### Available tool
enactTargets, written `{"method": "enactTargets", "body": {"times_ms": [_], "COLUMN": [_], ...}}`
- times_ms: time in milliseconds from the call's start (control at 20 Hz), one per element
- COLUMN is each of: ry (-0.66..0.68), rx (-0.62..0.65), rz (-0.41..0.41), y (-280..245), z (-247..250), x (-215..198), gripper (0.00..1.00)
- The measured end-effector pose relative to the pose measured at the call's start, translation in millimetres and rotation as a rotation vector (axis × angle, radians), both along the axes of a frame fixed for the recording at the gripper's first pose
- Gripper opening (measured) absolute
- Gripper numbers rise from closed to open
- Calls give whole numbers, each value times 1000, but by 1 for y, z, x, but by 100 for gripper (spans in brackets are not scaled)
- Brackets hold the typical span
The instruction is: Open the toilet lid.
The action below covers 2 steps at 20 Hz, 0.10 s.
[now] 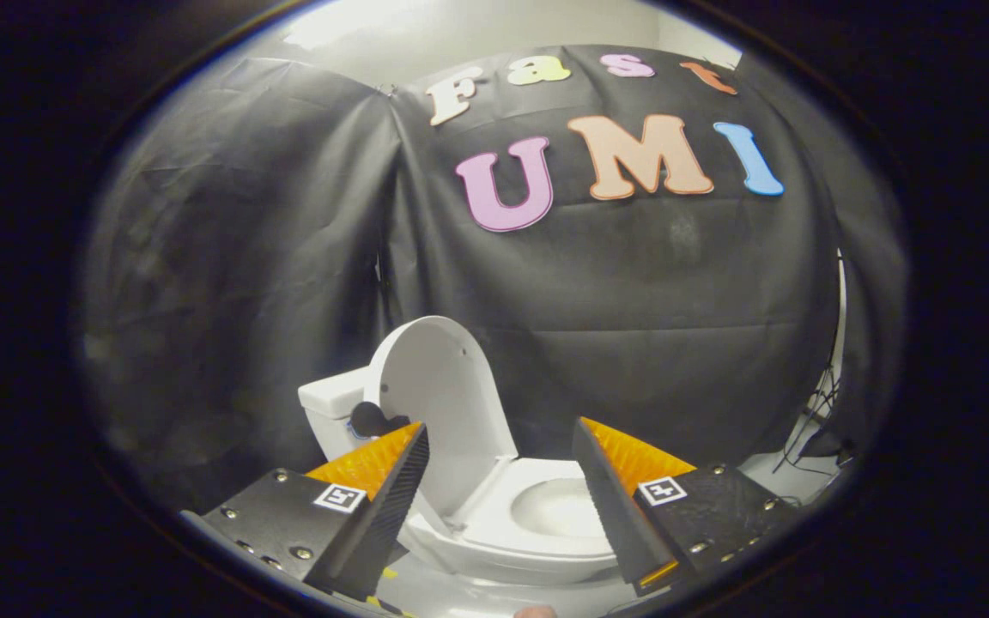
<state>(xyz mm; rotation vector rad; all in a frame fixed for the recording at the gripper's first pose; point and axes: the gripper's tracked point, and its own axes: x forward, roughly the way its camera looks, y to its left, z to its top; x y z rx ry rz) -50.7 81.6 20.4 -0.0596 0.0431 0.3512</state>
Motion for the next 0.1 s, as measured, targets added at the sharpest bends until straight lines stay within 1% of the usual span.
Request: {"method": "enactTargets", "body": {"times_ms": [100], "ry": [-22], "rx": [-11], "rz": [-14], "y": [-24], "z": [4], "x": [-4], "gripper": [99]}}
